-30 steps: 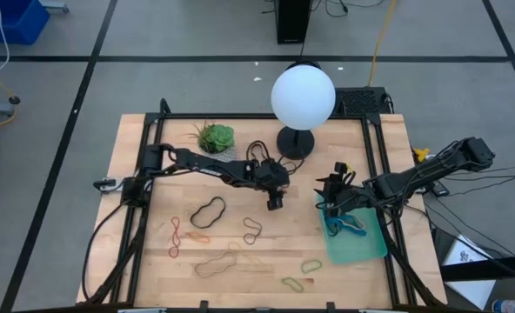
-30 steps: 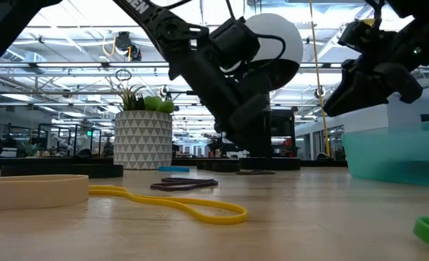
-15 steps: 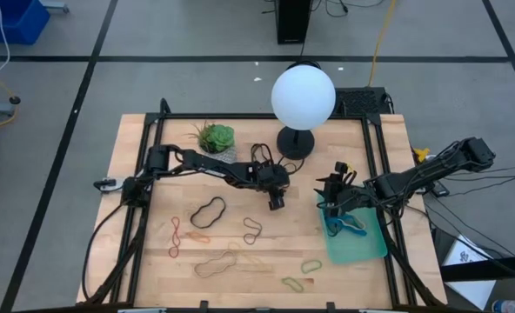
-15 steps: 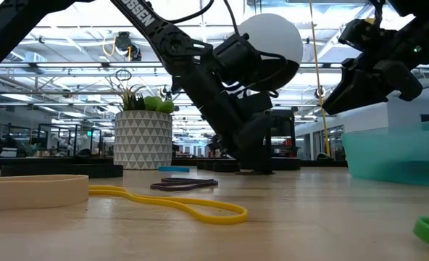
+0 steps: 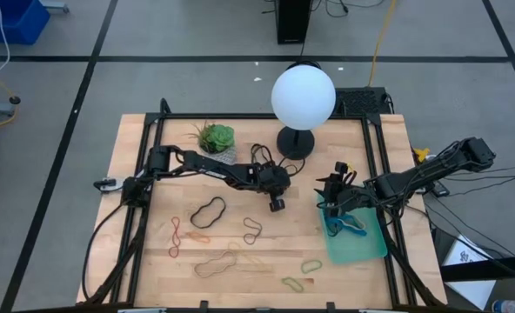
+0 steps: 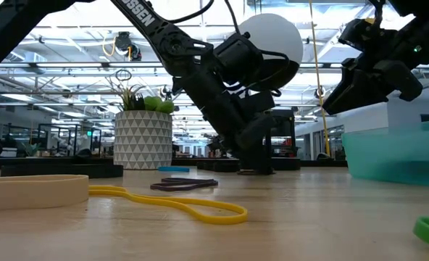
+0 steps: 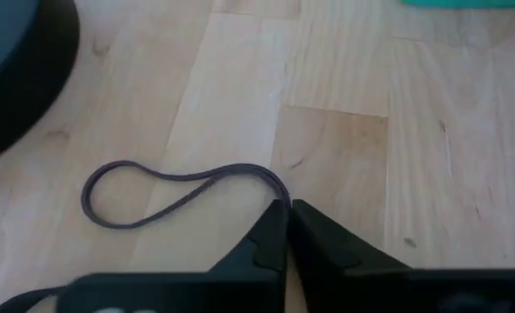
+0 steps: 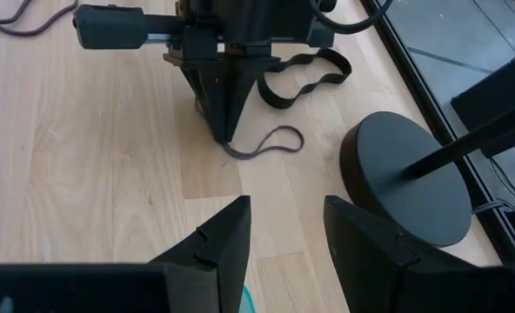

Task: Pick and place rubber bands into bin
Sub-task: Put the top purple rubber band into the bin

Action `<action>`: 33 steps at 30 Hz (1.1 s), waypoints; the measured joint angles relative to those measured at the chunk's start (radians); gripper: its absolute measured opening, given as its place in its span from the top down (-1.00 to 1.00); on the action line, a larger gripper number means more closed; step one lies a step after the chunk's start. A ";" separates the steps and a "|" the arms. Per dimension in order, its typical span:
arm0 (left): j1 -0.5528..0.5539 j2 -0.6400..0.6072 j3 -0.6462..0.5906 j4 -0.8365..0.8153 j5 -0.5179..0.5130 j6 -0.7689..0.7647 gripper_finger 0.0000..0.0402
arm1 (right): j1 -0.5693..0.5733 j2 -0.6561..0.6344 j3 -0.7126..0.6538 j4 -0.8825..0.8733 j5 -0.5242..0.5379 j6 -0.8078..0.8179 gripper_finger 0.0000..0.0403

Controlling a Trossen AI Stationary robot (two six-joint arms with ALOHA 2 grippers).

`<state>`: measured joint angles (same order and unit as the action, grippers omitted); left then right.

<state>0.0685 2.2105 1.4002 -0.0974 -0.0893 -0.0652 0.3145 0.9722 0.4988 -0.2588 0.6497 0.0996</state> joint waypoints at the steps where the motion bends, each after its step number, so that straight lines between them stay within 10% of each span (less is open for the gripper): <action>1: 0.000 0.000 0.000 0.002 0.000 0.011 0.96 | 0.000 0.000 0.000 0.000 0.000 0.000 0.30; 33: -0.090 -0.211 -0.003 0.046 0.000 0.070 0.99 | 0.001 0.001 0.000 0.081 -0.047 0.054 0.30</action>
<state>-0.0220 1.9995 1.3968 -0.0513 -0.0892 0.0052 0.3153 0.9730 0.4992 -0.1780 0.6026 0.1532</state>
